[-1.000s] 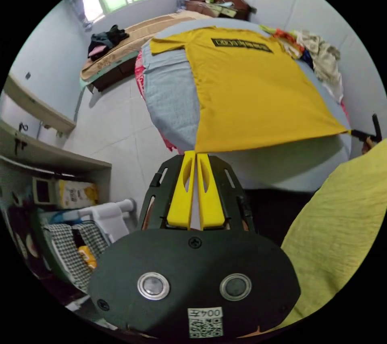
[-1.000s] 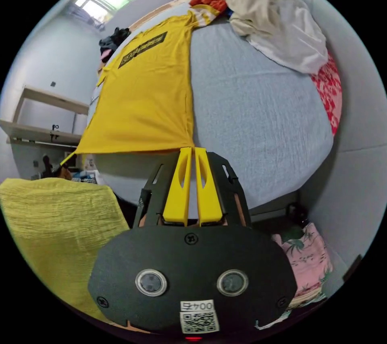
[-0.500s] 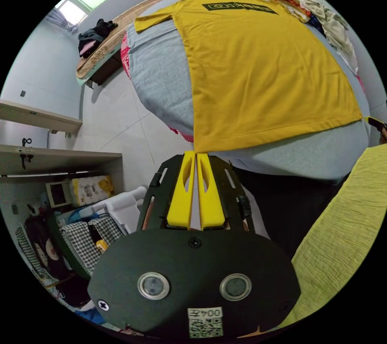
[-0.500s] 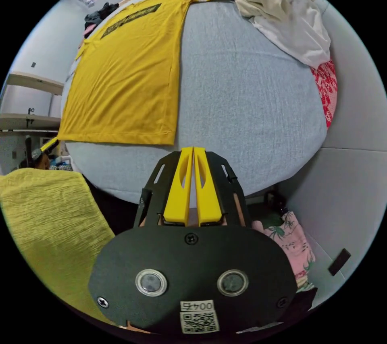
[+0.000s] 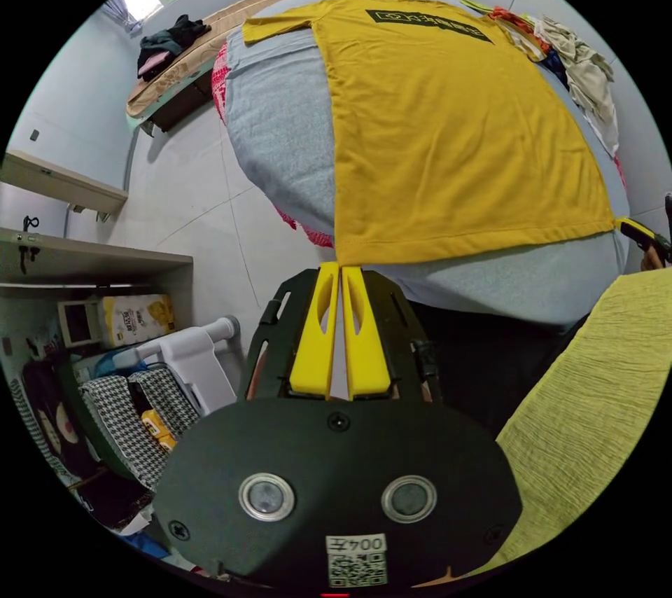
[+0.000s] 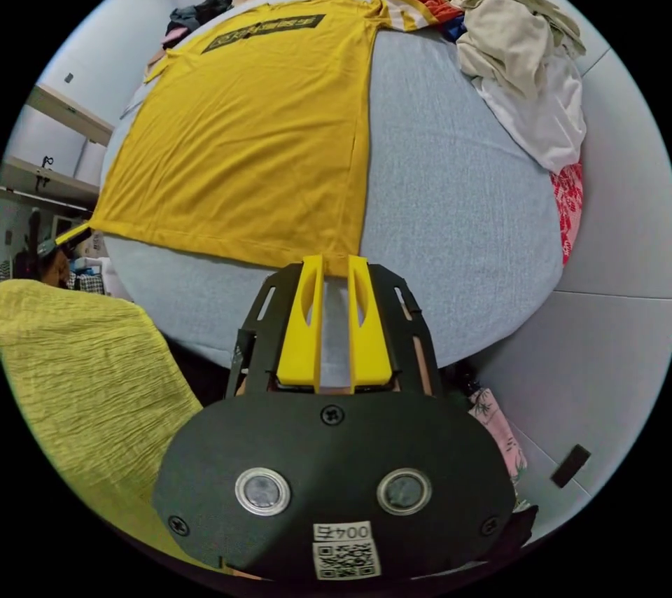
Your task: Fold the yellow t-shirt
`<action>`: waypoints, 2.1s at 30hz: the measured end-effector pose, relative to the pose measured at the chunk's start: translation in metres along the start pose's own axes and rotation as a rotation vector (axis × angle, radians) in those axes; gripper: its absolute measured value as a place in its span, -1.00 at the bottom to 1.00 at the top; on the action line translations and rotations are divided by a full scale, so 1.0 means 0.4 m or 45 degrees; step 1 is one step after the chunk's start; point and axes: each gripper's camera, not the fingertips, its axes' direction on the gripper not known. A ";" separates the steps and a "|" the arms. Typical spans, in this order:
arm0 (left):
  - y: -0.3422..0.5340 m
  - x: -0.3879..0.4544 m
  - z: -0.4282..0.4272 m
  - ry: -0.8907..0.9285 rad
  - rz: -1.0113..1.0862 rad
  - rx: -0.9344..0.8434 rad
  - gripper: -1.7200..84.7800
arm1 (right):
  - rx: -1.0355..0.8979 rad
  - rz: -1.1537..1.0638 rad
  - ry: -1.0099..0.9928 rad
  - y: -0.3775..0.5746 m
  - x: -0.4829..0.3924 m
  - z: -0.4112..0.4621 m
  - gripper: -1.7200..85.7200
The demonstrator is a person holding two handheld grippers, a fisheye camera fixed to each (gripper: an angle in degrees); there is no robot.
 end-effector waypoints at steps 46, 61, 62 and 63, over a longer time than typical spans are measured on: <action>0.049 -0.405 -0.042 0.643 -0.319 0.111 -0.95 | -0.475 -0.004 -0.172 -0.227 0.218 0.340 -0.94; 0.087 -0.393 -0.083 0.587 -0.316 0.225 -0.90 | -0.433 -0.044 -0.136 -0.172 0.257 0.457 -0.88; 0.078 -0.393 -0.095 0.580 -0.301 0.222 -0.90 | -0.393 -0.047 -0.103 -0.169 0.254 0.445 -0.87; 0.074 -0.393 -0.102 0.574 -0.292 0.231 -0.90 | -0.297 -0.084 -0.037 -0.167 0.237 0.414 -0.86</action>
